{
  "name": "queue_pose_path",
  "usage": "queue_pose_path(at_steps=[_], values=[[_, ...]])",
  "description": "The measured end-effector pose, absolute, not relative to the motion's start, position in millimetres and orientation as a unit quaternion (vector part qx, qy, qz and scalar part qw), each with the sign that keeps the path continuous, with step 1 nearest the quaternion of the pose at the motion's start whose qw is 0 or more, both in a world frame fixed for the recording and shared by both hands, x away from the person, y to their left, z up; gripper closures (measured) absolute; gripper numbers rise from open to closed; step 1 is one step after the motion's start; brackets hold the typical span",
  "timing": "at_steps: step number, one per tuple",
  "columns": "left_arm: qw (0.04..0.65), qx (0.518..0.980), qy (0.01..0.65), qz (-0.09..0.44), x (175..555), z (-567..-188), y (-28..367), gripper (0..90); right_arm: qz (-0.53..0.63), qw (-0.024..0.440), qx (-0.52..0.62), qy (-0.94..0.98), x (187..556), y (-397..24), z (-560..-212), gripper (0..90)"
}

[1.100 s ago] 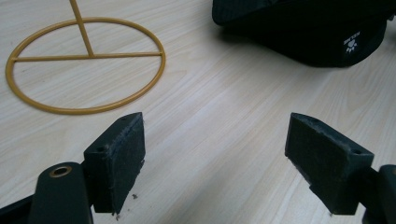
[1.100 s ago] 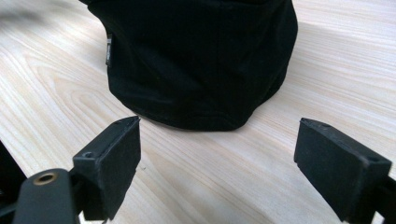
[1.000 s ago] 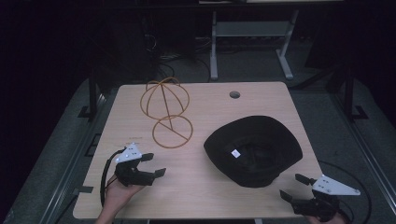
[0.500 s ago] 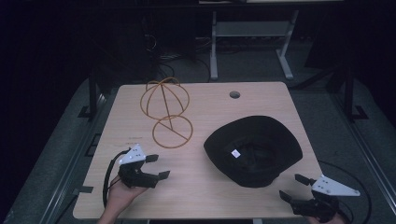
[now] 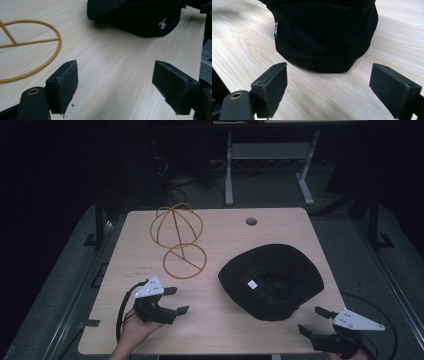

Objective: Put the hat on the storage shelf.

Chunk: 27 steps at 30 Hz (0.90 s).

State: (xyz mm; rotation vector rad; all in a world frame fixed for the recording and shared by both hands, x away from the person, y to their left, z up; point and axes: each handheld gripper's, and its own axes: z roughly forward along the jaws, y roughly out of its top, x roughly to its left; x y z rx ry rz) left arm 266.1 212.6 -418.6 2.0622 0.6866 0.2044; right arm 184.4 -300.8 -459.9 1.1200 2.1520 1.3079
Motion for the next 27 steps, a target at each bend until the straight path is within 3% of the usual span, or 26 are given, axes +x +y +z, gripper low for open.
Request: queue_pose_path(at_steps=[27], values=[[0.459, 0.868, 0.180, 0.054, 273, -389, 123, 20.6, 0.471, 0.186, 0.396, 0.766, 185, -305, -461, 14.3]])
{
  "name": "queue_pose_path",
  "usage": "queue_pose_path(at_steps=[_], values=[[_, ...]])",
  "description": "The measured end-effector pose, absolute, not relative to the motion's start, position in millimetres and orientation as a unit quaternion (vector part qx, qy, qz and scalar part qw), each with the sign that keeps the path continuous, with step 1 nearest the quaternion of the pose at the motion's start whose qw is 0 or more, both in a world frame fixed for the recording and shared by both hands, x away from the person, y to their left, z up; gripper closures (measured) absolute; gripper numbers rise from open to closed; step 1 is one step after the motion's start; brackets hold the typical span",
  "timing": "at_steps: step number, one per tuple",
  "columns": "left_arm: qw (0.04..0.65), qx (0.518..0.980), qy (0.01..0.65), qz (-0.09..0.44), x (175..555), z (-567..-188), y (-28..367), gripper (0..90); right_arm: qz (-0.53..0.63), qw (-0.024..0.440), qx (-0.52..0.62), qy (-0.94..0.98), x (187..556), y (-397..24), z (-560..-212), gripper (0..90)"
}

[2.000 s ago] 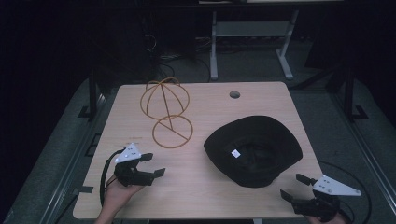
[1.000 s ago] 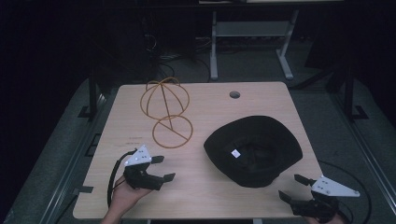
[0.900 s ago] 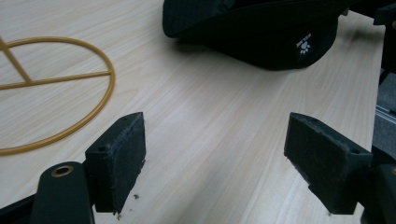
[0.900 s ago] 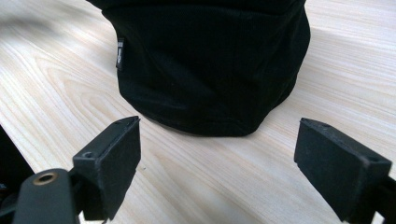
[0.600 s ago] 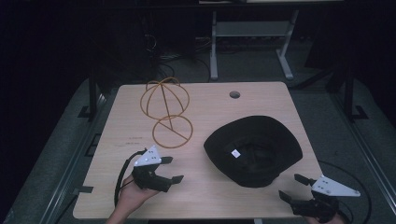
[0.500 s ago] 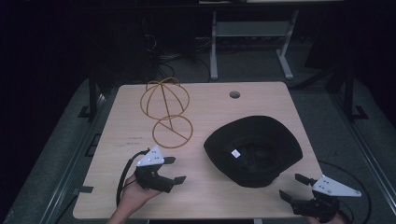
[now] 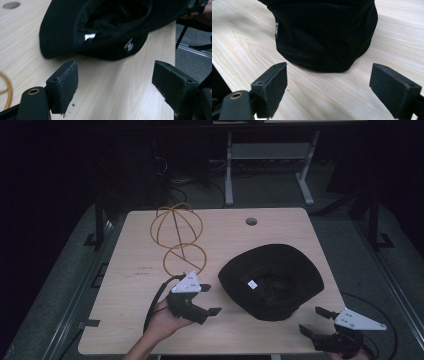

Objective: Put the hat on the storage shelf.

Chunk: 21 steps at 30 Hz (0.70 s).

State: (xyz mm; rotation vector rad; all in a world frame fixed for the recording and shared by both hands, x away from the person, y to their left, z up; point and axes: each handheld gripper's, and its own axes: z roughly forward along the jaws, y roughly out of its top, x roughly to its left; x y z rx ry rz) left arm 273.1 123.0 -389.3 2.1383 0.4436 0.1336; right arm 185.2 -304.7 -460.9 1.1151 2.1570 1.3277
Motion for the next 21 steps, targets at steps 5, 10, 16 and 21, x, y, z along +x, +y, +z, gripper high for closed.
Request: queue_pose_path(at_steps=[5, 10, 16, 21], values=[[0.450, 0.877, 0.161, 0.053, 275, -384, 104, 20.6, 0.475, 0.182, 0.394, 0.766, 186, -304, -461, 14.3], [0.438, 0.886, 0.139, 0.052, 277, -382, 85, 20.7, 0.473, 0.180, 0.391, 0.769, 185, -303, -461, 14.3], [0.419, 0.897, 0.126, 0.070, 279, -381, 69, 18.2, 0.477, 0.182, 0.389, 0.767, 185, -304, -460, 14.3], [0.416, 0.899, 0.121, 0.066, 282, -379, 59, 19.0, 0.476, 0.179, 0.388, 0.768, 185, -304, -461, 14.3]])
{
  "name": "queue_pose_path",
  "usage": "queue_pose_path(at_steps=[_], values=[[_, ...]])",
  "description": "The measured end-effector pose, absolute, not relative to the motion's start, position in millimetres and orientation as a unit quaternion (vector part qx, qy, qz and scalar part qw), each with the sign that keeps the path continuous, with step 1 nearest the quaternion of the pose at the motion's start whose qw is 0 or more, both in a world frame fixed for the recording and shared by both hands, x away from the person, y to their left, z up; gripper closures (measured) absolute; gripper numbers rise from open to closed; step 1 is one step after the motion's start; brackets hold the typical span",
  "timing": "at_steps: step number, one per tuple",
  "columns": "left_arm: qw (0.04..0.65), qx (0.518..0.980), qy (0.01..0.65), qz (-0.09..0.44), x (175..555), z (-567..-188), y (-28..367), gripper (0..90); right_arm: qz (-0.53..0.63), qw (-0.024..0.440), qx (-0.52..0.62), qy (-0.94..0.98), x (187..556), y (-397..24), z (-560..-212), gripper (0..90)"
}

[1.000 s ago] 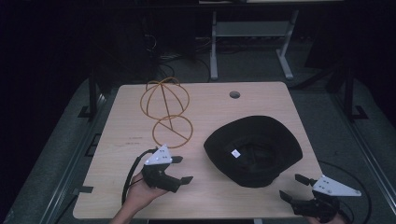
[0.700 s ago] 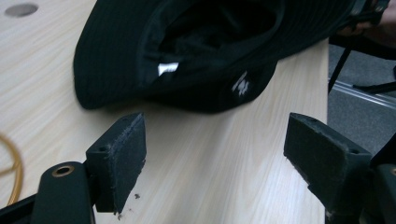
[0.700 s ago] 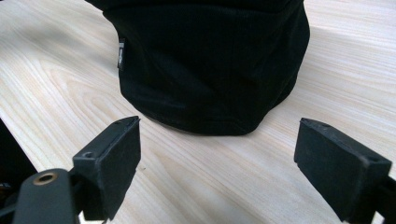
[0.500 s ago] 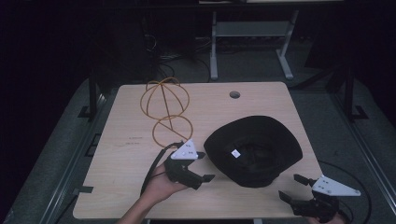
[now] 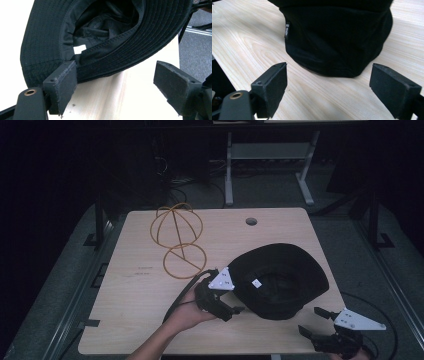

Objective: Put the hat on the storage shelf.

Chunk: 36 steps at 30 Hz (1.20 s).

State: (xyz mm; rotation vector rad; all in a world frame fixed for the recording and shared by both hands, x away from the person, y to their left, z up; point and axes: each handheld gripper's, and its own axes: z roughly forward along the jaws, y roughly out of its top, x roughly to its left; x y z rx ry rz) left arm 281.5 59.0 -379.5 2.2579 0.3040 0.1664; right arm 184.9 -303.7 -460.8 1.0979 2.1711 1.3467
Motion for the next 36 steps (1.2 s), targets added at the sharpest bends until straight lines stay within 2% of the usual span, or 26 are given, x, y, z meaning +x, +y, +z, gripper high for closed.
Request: queue_pose_path(at_steps=[12, 17, 27, 32, 36], values=[[0.400, 0.909, 0.090, 0.071, 280, -380, 32, 22.7, 0.480, 0.179, 0.391, 0.765, 185, -307, -461, 14.3], [0.373, 0.922, 0.077, 0.070, 281, -386, 21, 24.9, 0.482, 0.179, 0.391, 0.764, 184, -307, -461, 14.3], [0.351, 0.932, 0.055, 0.073, 284, -394, 10, 42.4, 0.482, 0.177, 0.390, 0.765, 185, -308, -462, 14.3], [0.363, 0.927, 0.050, 0.075, 286, -392, 12, 57.9, 0.479, 0.175, 0.390, 0.767, 185, -307, -463, 14.3], [0.378, 0.921, 0.048, 0.076, 286, -390, 15, 66.3, 0.481, 0.175, 0.392, 0.764, 184, -308, -462, 14.3]])
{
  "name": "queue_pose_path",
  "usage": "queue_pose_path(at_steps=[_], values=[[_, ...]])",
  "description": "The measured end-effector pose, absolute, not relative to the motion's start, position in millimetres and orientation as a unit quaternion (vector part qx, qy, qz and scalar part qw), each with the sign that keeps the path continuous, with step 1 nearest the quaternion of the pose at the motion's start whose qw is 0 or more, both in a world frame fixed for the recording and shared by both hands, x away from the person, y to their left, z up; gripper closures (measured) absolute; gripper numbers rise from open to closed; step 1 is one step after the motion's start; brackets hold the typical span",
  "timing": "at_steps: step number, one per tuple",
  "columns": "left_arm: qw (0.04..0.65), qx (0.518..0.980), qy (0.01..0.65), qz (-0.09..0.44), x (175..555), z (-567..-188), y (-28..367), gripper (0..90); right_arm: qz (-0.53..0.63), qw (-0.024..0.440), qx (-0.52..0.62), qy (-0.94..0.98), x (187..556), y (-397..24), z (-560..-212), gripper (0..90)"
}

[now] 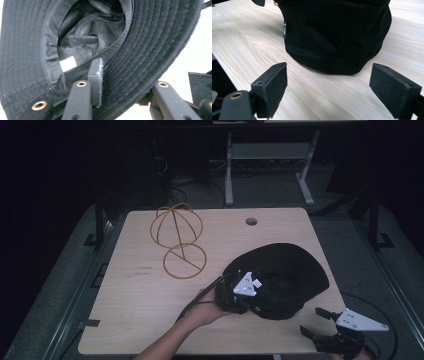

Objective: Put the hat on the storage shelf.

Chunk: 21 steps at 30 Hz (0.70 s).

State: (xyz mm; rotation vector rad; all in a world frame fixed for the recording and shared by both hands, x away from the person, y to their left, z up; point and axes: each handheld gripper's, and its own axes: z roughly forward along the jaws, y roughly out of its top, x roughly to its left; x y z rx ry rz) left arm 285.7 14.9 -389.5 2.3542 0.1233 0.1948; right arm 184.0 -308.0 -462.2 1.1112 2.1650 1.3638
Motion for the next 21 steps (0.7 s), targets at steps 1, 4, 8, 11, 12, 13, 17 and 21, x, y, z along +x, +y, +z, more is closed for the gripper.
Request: queue_pose_path(at_steps=[1, 4, 8, 11, 12, 13, 17, 21], values=[[0.382, 0.920, 0.049, 0.076, 285, -389, 16, 67.8, 0.482, 0.175, 0.393, 0.764, 184, -308, -462, 14.3], [0.394, 0.914, 0.058, 0.072, 286, -389, 19, 71.6, 0.481, 0.178, 0.390, 0.765, 184, -306, -462, 14.3], [0.425, 0.901, 0.077, 0.050, 290, -384, 26, 76.1, 0.479, 0.176, 0.391, 0.766, 184, -304, -463, 14.3], [0.447, 0.889, 0.088, 0.039, 292, -380, 30, 80.5, 0.482, 0.182, 0.389, 0.764, 183, -304, -462, 14.3], [0.452, 0.886, 0.092, 0.035, 292, -378, 31, 81.5, 0.483, 0.184, 0.388, 0.763, 184, -303, -461, 14.3], [0.455, 0.885, 0.096, 0.031, 293, -377, 33, 82.5, 0.485, 0.184, 0.389, 0.761, 183, -303, -461, 14.3], [0.475, 0.873, 0.110, 0.019, 296, -370, 39, 85.7, 0.488, 0.189, 0.386, 0.760, 183, -299, -460, 14.3], [0.505, 0.854, 0.128, 0.000, 302, -363, 48, 87.4, 0.501, 0.193, 0.385, 0.751, 184, -295, -456, 14.3]])
